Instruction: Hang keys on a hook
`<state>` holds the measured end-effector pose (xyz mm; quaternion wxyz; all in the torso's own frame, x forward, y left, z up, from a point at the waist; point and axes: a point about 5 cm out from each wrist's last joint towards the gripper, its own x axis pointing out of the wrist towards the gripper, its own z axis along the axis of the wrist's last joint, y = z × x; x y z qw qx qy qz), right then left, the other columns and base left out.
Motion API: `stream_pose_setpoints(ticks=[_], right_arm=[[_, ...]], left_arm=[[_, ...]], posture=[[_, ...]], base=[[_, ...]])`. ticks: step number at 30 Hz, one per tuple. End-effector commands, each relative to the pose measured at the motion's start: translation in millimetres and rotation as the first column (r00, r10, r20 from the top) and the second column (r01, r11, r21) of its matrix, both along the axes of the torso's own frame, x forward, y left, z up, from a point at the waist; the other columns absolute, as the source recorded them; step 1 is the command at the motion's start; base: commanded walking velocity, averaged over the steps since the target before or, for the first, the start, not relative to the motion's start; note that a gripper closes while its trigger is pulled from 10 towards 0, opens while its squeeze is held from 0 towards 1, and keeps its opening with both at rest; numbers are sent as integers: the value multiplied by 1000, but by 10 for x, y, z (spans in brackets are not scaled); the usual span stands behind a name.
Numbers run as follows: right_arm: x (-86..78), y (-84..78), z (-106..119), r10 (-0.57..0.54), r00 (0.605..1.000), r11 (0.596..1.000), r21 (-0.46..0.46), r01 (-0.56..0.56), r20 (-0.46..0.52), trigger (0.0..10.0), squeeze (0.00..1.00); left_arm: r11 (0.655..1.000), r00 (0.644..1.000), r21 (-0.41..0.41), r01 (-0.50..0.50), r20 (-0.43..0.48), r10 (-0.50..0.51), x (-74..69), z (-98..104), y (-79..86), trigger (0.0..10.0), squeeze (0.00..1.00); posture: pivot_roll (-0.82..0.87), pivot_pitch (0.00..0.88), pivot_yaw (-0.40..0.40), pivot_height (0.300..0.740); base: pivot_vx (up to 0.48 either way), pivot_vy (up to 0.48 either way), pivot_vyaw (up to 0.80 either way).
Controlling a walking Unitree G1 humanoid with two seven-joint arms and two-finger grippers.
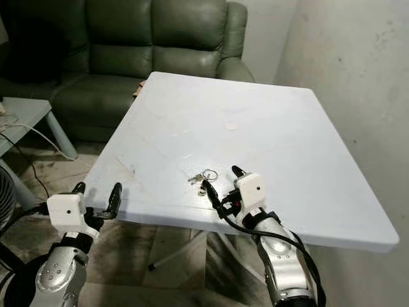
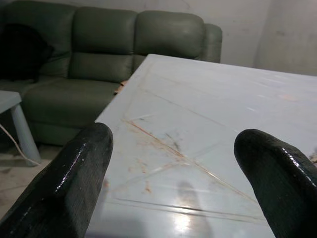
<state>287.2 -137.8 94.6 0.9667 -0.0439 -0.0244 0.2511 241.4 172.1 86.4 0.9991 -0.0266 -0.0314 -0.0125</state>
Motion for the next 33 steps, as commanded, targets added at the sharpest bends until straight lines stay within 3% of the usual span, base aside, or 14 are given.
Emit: stream_pose_setpoints(ticks=[1, 9, 18, 23, 33], right_arm=[[72, 2, 57, 7, 1000, 1000, -18, -7, 5, 10000, 0], [127, -7, 73, -11, 1000, 999, -45, 11, -5, 10000, 0], [177, 74, 31, -51, 998, 994, -99, 47, -40, 10000, 0], [239, 151, 19, -62, 994, 990, -128, 50, -88, 10000, 0], [239, 389, -52, -57, 985, 990, -136, 34, -163, 10000, 0]], left_arm=[[1000, 1000, 4, 1, 16, -1, -7, 26, 8, 10000, 0], [1000, 1000, 3, -3, 19, 3, -22, 21, -5, 10000, 0], [989, 992, 71, 126, 13, -127, -74, 1, -169, 10000, 0], [973, 979, 107, 202, 8, -204, -134, -23, -317, 10000, 0], [972, 977, 104, 213, 10, -215, -168, -16, -407, 10000, 0]], posture=[[-39, 0, -41, 740], [-36, 0, -44, 740], [-40, 0, -41, 740], [-35, 0, -50, 740], [-27, 0, -67, 740]], base=[[0, 0, 0], [0, 0, 0], [0, 0, 0], [0, 0, 0], [0, 0, 0]])
